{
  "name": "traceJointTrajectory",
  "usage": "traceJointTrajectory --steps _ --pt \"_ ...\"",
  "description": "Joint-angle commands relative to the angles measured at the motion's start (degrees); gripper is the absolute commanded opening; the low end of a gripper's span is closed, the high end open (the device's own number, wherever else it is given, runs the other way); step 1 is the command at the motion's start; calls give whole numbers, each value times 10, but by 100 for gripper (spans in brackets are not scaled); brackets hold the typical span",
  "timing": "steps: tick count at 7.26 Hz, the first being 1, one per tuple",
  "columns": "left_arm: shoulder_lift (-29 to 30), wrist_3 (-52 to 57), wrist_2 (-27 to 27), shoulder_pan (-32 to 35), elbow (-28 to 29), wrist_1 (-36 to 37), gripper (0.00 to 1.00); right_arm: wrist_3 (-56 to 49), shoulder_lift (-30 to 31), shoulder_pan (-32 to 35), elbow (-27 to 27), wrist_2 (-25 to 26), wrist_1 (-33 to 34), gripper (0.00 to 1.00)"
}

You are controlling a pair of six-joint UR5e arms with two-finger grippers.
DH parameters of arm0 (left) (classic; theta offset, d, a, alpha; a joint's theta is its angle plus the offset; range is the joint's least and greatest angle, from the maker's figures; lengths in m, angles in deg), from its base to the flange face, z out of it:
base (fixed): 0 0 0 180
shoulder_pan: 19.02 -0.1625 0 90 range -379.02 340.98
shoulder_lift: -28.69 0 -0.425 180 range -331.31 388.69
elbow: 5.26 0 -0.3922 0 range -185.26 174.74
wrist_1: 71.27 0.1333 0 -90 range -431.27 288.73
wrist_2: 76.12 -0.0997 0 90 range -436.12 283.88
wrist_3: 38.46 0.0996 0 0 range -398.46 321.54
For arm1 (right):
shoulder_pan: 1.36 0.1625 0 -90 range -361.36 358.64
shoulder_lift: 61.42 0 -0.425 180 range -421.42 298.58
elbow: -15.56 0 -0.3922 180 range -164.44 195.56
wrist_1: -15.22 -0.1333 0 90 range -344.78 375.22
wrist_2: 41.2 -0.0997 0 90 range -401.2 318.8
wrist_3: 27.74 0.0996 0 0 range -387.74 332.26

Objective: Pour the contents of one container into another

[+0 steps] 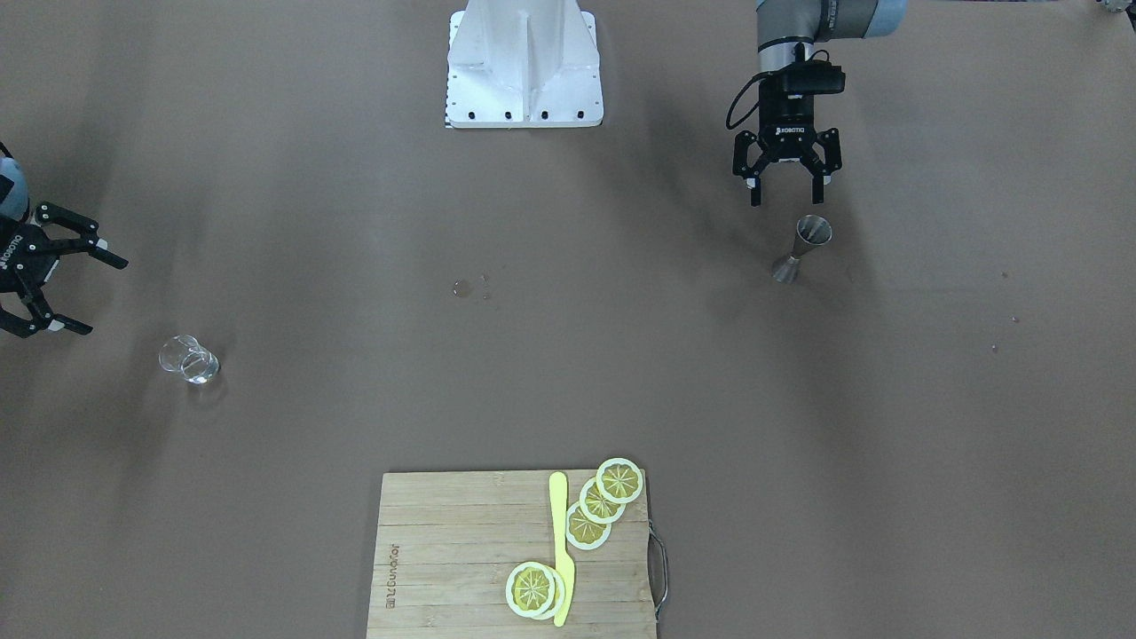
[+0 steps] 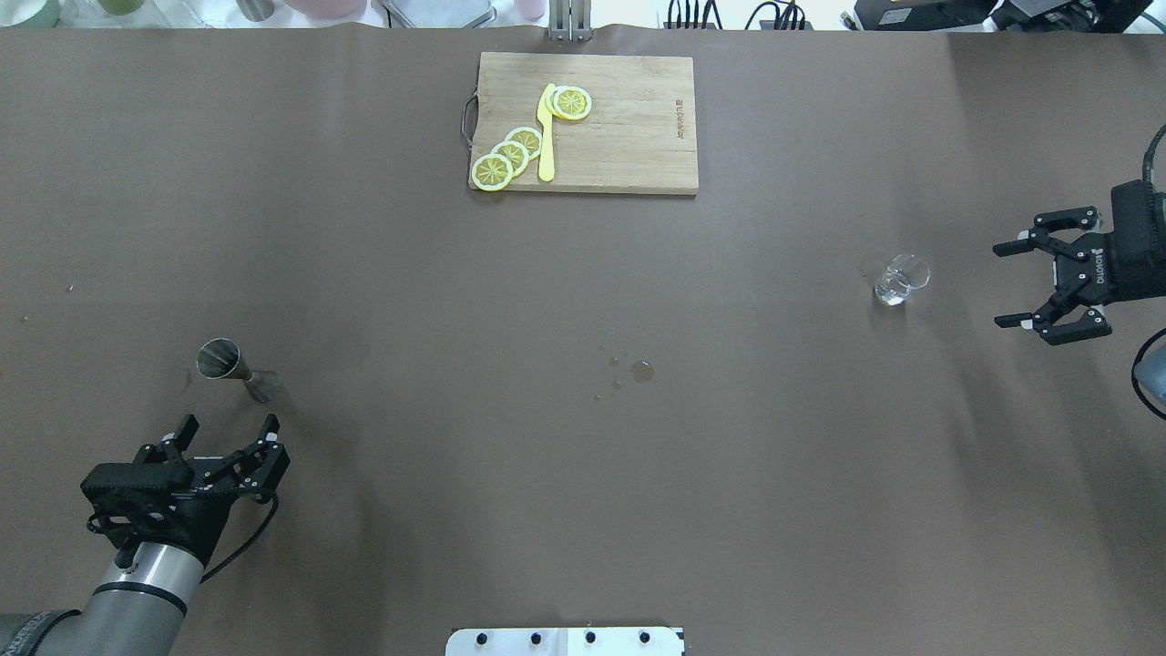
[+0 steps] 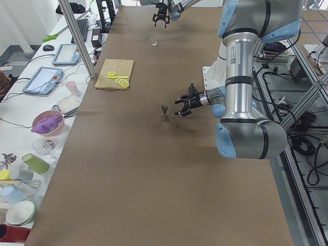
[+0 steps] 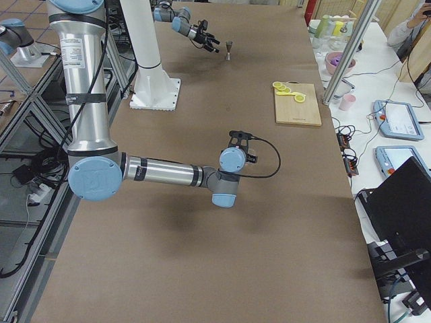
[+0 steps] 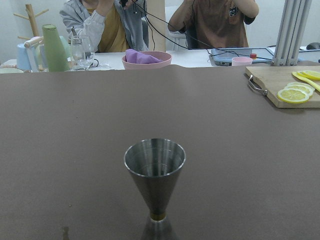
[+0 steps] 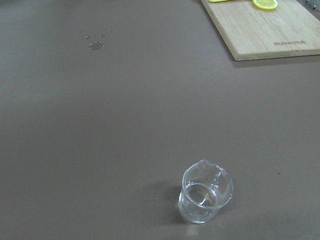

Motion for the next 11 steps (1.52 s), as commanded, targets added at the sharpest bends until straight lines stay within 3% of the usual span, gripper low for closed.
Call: traceJointTrajectory --steps 1,11 --pt "8 -1 3 11 18 -4 97 -4 -38 -2 -55 9 -3 98" --pt "57 7 0 53 73 -6 97 11 -79 -61 -105 59 -2 98"
